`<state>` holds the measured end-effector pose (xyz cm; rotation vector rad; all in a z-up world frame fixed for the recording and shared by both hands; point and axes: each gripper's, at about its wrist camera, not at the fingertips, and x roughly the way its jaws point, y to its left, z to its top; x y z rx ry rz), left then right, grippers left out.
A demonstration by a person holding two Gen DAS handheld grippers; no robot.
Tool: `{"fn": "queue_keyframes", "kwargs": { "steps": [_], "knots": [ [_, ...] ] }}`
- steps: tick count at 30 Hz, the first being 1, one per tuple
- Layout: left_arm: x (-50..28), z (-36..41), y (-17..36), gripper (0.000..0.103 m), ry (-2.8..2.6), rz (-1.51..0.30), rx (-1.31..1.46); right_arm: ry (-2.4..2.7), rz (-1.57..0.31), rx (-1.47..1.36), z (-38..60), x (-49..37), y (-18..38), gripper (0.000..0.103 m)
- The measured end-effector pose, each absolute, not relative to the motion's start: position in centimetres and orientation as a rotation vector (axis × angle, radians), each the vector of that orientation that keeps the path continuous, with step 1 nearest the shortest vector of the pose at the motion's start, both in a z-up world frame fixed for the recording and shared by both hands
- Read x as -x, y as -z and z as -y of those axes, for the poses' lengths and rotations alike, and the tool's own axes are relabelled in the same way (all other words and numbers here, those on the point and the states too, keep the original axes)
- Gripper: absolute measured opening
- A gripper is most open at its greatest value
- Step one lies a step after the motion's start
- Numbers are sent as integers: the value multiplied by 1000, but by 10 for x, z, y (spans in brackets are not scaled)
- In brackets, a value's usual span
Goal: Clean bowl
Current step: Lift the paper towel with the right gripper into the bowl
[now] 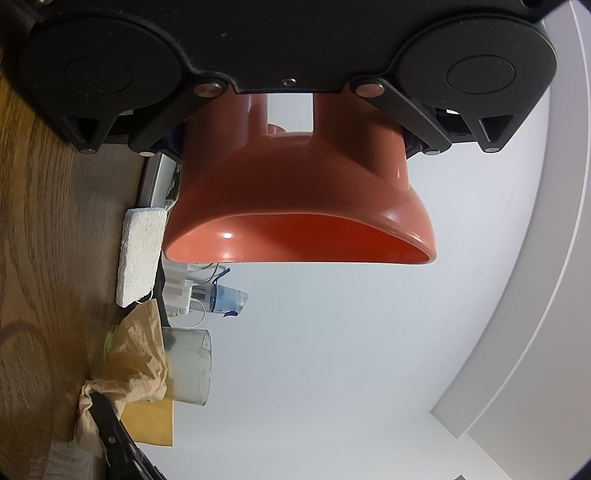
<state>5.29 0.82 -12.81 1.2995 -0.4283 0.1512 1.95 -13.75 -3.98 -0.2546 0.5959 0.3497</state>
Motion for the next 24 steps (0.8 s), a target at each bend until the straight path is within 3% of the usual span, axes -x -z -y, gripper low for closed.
{"fn": "queue_keyframes", "kwargs": {
  "steps": [5,11,19,24],
  "knots": [
    [-50,-12,126,96,-140,437,-1296,-316,-516,512,123,1,42,6],
    [-52,-13,124,96,-129,445,-1293,-269,-268,1096,109,31,49,6],
    [-52,-17,124,96,-113,457,-1289,-243,-80,1460,106,46,56,6],
    [-45,-21,124,97,-97,470,-1284,-222,151,1717,102,53,70,6]
  ]
}}
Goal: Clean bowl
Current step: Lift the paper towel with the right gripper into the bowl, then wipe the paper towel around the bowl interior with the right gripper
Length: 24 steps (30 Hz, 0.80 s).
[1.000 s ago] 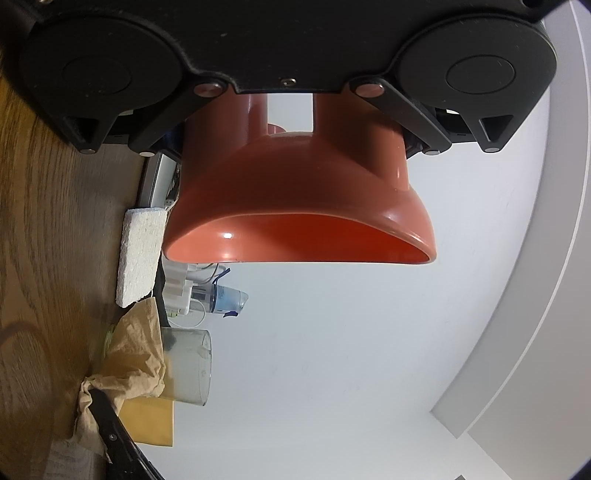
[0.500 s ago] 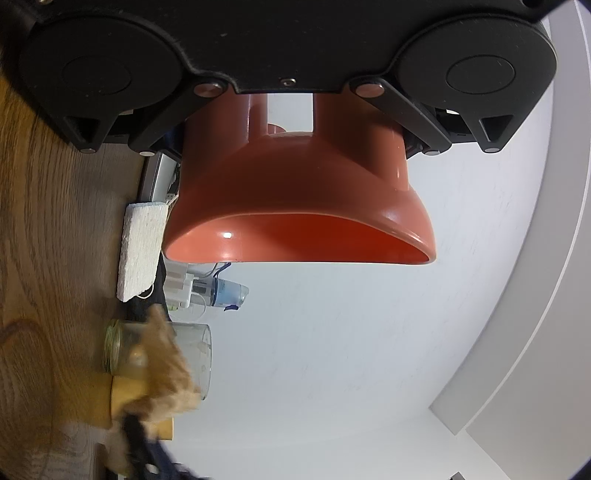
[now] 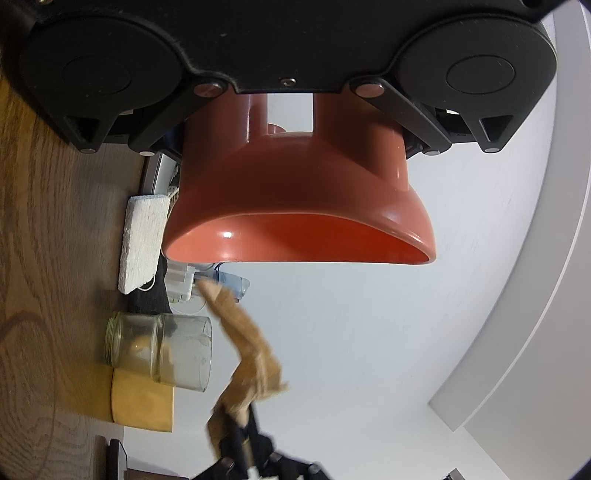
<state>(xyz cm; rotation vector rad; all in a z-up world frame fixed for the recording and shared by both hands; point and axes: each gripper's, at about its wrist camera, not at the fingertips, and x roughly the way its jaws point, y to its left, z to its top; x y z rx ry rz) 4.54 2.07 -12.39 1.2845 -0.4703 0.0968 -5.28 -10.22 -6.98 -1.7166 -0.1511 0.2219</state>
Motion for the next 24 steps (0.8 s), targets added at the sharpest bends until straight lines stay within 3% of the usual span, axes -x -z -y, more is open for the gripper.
{"fn": "queue_keyframes", "kwargs": {
  "steps": [11,24],
  "knots": [
    [-38,-22,125,97,-90,476,-1283,-219,475,1898,73,28,73,7],
    [-29,-28,124,97,-91,478,-1282,-213,371,1952,72,-2,72,7]
  ]
}}
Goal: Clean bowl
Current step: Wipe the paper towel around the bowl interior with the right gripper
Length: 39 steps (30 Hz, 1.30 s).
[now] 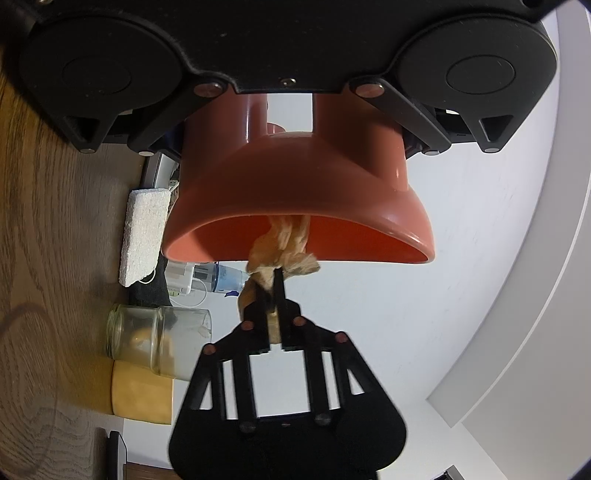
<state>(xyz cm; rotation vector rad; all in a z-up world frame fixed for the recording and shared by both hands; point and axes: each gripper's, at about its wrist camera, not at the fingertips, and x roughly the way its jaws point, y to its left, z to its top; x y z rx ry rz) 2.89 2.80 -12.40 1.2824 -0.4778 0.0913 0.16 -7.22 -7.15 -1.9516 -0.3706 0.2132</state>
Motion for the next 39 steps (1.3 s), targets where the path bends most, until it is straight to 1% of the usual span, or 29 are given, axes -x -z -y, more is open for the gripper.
{"fn": "queue_keyframes", "kwargs": {
  "steps": [4,10,14,20,24,29,31,36,39],
  "knots": [
    [-29,-28,124,97,-91,478,-1283,-248,342,1965,80,1,77,7],
    [-31,-26,124,97,-92,478,-1283,-335,378,1965,93,12,81,7],
    [-32,-26,124,97,-92,478,-1283,-378,445,1956,99,25,81,7],
    [-32,-26,124,97,-91,478,-1283,-396,594,1893,96,41,72,7],
    [-32,-26,125,97,-91,478,-1283,-358,631,1846,89,39,67,7],
    [-33,-26,125,97,-91,478,-1283,-271,611,1829,81,24,48,7],
    [-33,-26,125,97,-91,478,-1283,-235,583,1825,86,5,42,7],
    [-33,-25,125,97,-91,478,-1283,-202,526,1859,99,-22,65,7],
    [-33,-25,125,97,-91,478,-1283,-227,500,1896,124,-28,86,7]
  ]
}}
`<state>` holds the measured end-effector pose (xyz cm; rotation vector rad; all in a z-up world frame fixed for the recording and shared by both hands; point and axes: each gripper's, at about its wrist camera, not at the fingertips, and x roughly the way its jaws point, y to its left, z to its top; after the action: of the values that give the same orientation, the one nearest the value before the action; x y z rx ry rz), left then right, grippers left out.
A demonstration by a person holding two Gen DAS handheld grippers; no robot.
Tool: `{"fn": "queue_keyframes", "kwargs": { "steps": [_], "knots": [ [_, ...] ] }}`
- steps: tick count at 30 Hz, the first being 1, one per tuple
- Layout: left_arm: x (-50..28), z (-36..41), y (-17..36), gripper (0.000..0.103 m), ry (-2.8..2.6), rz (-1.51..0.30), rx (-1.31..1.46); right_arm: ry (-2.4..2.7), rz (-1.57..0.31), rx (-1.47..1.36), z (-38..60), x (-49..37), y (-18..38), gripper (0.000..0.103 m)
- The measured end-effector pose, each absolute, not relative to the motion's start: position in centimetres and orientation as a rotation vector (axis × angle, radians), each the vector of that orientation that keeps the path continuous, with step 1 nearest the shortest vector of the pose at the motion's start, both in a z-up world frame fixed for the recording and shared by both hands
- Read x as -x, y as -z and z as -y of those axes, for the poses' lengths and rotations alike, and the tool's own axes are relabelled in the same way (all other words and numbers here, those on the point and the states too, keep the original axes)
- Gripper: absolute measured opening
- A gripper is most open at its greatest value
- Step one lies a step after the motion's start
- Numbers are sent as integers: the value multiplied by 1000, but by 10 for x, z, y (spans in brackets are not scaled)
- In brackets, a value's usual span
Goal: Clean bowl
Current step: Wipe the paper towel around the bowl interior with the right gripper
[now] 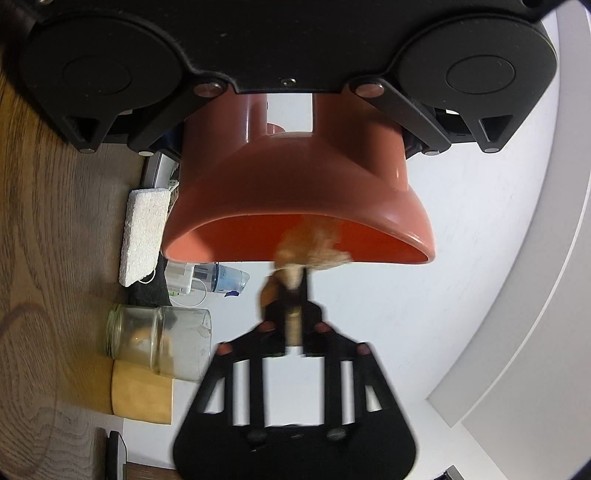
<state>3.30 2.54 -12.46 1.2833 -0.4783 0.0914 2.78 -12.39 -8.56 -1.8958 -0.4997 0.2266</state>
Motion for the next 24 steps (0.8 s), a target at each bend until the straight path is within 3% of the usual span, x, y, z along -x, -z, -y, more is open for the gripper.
{"fn": "queue_keyframes", "kwargs": {
  "steps": [12,24],
  "knots": [
    [-33,-25,124,97,-91,478,-1283,-381,534,1911,152,-1,113,7],
    [-33,-25,124,97,-92,478,-1283,-267,548,1813,82,-24,57,7]
  ]
}}
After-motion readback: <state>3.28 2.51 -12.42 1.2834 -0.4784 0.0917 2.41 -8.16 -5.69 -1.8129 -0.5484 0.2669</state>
